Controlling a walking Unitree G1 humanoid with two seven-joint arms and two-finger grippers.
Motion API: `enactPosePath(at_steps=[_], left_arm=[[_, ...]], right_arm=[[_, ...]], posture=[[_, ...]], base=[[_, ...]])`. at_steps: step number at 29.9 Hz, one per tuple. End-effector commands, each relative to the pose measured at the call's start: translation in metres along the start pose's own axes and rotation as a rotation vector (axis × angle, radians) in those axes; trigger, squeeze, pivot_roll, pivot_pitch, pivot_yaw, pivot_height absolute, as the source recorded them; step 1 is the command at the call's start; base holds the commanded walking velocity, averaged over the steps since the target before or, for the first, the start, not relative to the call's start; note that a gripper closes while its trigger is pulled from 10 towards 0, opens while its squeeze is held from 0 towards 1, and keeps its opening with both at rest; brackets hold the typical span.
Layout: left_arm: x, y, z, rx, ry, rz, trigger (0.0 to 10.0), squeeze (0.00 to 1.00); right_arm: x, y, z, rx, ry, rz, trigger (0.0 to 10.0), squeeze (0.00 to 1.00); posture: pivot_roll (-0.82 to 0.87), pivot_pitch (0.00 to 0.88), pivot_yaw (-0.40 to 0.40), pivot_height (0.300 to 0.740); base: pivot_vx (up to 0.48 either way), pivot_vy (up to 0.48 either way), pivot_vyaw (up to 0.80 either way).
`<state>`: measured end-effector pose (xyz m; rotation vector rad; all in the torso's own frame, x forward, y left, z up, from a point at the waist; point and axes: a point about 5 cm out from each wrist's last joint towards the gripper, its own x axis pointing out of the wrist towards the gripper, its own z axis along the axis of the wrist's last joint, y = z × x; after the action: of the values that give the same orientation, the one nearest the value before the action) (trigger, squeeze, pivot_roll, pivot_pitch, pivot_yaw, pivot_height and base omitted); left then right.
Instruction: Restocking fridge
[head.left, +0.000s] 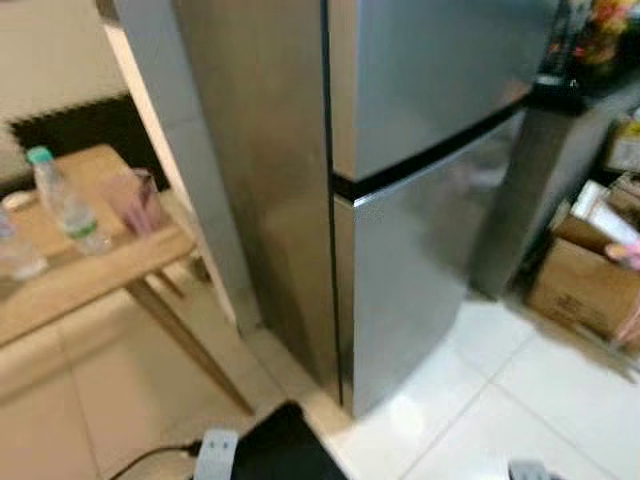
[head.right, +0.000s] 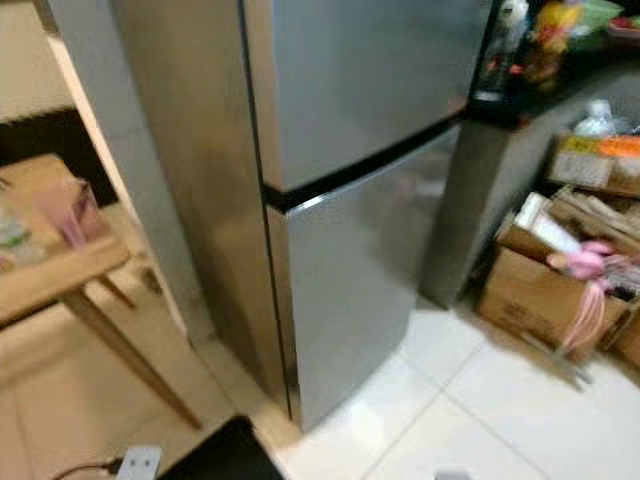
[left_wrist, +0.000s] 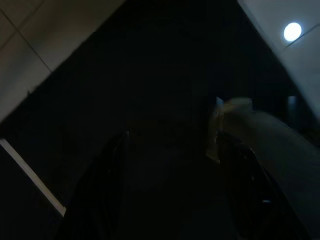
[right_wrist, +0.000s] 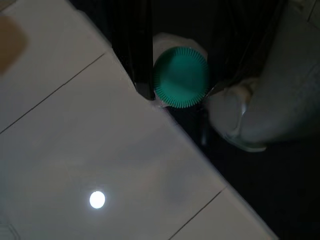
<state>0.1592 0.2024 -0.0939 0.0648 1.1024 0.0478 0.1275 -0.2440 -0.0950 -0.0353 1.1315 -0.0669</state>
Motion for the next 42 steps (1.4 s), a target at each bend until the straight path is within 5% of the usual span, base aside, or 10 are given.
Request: enactPosePath(at_steps=[1,14,21,31,34,35,36,38,42], left_arm=[[-0.001,0.005,-0.001,0.008,0.002,0.012,10.0,0.00],[-0.001,0.007,0.000,-0.019,-0.013,0.035,10.0,0.00],[0.000,0.014,0.019,-0.066,-0.081,0.062,10.0,0.00],[-0.004,0.024,0.072,-0.103,-0.272,0.087,10.0,0.00],[-0.015,0.032,0.128,-0.220,-0.480,0.028,10.0,0.00],[-0.015,0.032,0.128,-0.220,-0.480,0.028,10.0,0.00],[-0.028,0.031,0.169,-0.235,-0.623,-0.057,10.0,1.00],[-0.028,0.031,0.169,-0.235,-0.623,-0.057,10.0,1.00],[-0.050,0.024,0.219,-0.214,-0.806,-0.175,10.0,1.00]], right_arm=[[0.001,0.003,0.003,-0.015,-0.012,0.001,10.0,0.00],[0.001,0.003,0.003,-0.002,-0.011,-0.004,10.0,0.00],[0.001,0.002,0.002,-0.002,-0.009,-0.006,10.0,0.00],[0.000,0.001,0.001,-0.002,-0.010,-0.010,10.0,0.00],[0.000,0.003,0.001,-0.001,-0.011,-0.008,10.0,0.00],[0.000,0.003,0.001,-0.001,-0.011,-0.008,10.0,0.00],[0.001,0.004,0.000,-0.007,-0.011,-0.001,10.0,0.00],[0.001,0.004,0.000,-0.007,-0.011,-0.001,10.0,0.00],[0.001,0.005,0.000,-0.022,-0.009,0.003,10.0,0.00]], posture=[[-0.04,0.000,0.018,0.740],[-0.04,0.000,0.018,0.740],[-0.04,0.000,0.018,0.740],[-0.05,0.000,0.022,0.740],[-0.04,0.000,0.025,0.740],[-0.04,0.000,0.025,0.740],[-0.04,0.000,0.024,0.740],[-0.04,0.000,0.024,0.740],[-0.04,0.000,0.024,0.740]], base=[[0.000,-0.412,0.54],[0.000,-0.156,0.00],[0.000,0.000,0.00],[0.000,0.000,0.00],[0.000,0.000,0.00],[0.000,0.000,0.00],[0.000,0.000,0.00],[0.000,0.000,0.00],[0.000,0.000,0.00]])
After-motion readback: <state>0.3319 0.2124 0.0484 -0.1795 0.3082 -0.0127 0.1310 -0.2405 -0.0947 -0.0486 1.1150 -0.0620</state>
